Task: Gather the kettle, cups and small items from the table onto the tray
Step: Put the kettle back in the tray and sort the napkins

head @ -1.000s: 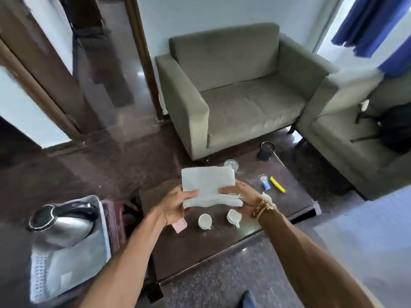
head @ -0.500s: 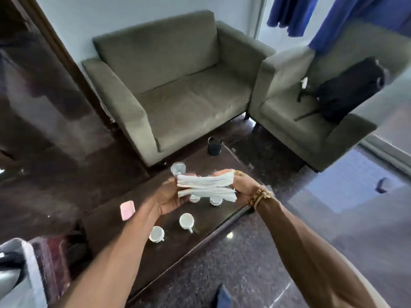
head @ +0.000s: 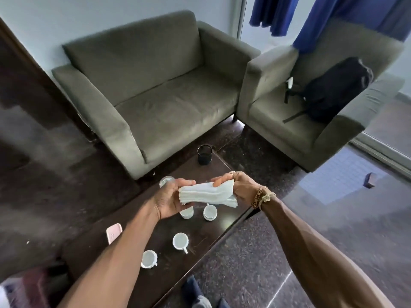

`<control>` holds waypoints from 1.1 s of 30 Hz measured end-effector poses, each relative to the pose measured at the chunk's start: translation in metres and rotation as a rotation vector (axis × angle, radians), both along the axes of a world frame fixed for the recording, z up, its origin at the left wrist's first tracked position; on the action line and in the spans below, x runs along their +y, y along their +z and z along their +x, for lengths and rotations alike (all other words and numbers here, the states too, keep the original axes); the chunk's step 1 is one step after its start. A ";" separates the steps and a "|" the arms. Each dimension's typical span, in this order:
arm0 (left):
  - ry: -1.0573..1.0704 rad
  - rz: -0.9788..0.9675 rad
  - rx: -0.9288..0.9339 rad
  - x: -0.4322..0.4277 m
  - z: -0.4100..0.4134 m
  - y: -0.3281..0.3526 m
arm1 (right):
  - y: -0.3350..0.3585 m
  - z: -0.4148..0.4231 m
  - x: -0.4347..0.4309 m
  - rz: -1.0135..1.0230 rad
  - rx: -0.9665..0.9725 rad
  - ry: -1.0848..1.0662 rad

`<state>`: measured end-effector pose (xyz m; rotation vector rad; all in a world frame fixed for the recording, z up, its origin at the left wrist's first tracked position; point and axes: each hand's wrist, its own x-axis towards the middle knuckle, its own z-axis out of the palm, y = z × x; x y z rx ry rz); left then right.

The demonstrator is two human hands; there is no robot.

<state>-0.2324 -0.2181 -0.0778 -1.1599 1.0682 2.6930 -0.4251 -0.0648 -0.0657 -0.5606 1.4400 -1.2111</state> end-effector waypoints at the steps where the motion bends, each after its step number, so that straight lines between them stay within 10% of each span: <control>1: -0.024 -0.035 -0.011 -0.005 -0.002 -0.001 | -0.001 -0.003 -0.005 0.016 -0.006 -0.005; 8: 0.057 -0.157 0.013 -0.047 -0.021 0.005 | 0.008 -0.025 -0.044 -0.011 -0.468 -0.185; 18: 0.154 -0.124 -0.157 -0.062 -0.060 -0.011 | 0.003 -0.051 -0.094 0.046 -0.006 -0.178; 27: 0.567 -0.015 -0.157 -0.049 -0.123 -0.036 | -0.041 -0.083 -0.124 0.170 -0.604 -0.469; 33: 0.641 -0.053 -0.264 -0.033 -0.182 -0.060 | -0.062 -0.120 -0.131 0.252 -0.364 -0.464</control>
